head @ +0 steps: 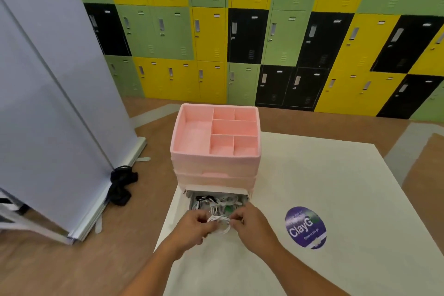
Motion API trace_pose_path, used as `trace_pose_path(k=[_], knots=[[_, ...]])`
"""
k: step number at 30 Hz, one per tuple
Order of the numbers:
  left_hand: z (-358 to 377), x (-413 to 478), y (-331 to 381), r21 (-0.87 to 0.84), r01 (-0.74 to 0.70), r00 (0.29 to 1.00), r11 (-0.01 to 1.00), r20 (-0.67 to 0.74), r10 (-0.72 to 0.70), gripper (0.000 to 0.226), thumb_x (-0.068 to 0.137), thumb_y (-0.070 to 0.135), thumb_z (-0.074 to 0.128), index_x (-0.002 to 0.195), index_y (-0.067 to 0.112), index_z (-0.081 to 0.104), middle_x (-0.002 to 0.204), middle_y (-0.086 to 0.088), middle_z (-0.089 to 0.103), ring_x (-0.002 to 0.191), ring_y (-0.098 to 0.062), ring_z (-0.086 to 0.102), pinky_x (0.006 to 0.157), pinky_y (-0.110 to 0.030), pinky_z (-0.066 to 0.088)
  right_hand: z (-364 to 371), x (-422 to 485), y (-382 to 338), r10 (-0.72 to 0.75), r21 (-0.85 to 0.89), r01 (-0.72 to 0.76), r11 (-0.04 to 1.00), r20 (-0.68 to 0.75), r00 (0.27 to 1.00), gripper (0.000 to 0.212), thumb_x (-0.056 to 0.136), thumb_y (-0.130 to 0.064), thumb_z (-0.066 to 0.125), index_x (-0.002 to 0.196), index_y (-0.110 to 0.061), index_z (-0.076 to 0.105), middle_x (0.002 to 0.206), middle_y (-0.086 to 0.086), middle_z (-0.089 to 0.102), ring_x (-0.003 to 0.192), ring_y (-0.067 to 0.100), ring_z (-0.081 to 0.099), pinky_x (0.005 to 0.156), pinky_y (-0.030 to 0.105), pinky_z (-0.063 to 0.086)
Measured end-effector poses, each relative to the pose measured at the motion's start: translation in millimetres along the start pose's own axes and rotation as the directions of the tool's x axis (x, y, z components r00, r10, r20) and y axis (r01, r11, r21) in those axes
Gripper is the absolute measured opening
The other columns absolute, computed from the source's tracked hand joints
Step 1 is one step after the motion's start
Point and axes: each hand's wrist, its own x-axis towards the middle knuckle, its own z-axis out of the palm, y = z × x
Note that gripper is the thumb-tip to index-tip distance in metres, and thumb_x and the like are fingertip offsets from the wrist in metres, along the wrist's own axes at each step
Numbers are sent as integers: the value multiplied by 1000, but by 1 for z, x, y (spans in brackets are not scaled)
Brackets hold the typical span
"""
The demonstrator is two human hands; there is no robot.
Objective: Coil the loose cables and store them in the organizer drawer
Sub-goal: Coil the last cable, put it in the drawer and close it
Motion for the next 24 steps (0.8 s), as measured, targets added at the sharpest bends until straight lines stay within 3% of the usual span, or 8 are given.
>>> trace_pose_path(k=[2, 5, 9, 12, 16, 19, 22, 24], knots=[[-9, 5, -4, 141, -56, 996, 988, -61, 65, 21, 87, 20, 75, 72, 7, 67, 60, 1, 43, 53, -11, 34, 51, -21, 28, 10, 6, -2, -9, -33, 9, 999, 2, 1000, 13, 95, -23, 65, 102, -21, 76, 95, -9, 54, 84, 11, 58, 79, 25, 48], [-17, 19, -10, 281, -129, 970, 951, -163, 180, 27, 88, 16, 76, 67, 33, 74, 57, 8, 44, 50, -6, 35, 52, -22, 30, 20, 13, -9, -10, -29, 11, 1000, 6, 1000, 14, 95, -25, 63, 104, -24, 74, 93, -4, 70, 82, 13, 65, 74, 29, 50], [-20, 31, -12, 214, -228, 915, 950, -286, 284, 39, 88, 6, 71, 80, 44, 74, 72, 7, 68, 61, -8, 58, 60, -21, 46, 27, 25, -15, -82, -19, 81, 997, -93, 992, 19, 99, -26, 57, 111, -25, 72, 91, -5, 74, 78, 12, 65, 65, 22, 47], [-20, 35, -13, 160, -313, 877, 936, -329, 349, 50, 86, -8, 63, 86, 40, 76, 90, 23, 69, 79, -2, 66, 67, -14, 50, 35, 33, -13, -115, 5, 117, 993, -135, 984, 18, 99, -26, 58, 110, -25, 72, 89, -5, 74, 77, 12, 65, 63, 17, 45], [-17, 39, -25, 312, -337, 844, 888, -319, 432, 50, 88, -7, 62, 106, 37, 75, 112, 27, 64, 105, 4, 61, 88, -14, 50, 42, 39, -3, -197, -58, 190, 980, -179, 964, 24, 100, -23, 56, 119, -24, 71, 102, -4, 76, 91, 16, 69, 80, 29, 55], [-14, 44, -33, 474, -305, 843, 826, -269, 466, 48, 91, -5, 57, 126, 24, 69, 131, 11, 59, 117, -6, 57, 97, -9, 41, 48, 47, 2, -262, -227, 231, 946, -113, 959, 35, 95, -12, 59, 126, -26, 67, 118, -4, 71, 109, 21, 63, 94, 32, 52], [-11, 49, -32, 560, -233, 864, 795, -256, 434, 50, 91, -1, 54, 133, 22, 63, 135, -2, 58, 122, -21, 55, 99, -24, 45, 57, 54, 6, -240, -364, 226, 904, 6, 971, 51, 91, -7, 58, 136, -30, 58, 138, -7, 56, 126, 26, 51, 108, 35, 43], [-11, 49, -30, 594, -216, 872, 775, -240, 426, 47, 91, 5, 55, 134, 23, 61, 134, -3, 57, 121, -22, 54, 97, -26, 46, 58, 55, 5, -196, -379, 194, 905, 32, 980, 57, 93, -8, 55, 144, -33, 49, 147, -8, 45, 132, 28, 43, 110, 35, 42]])
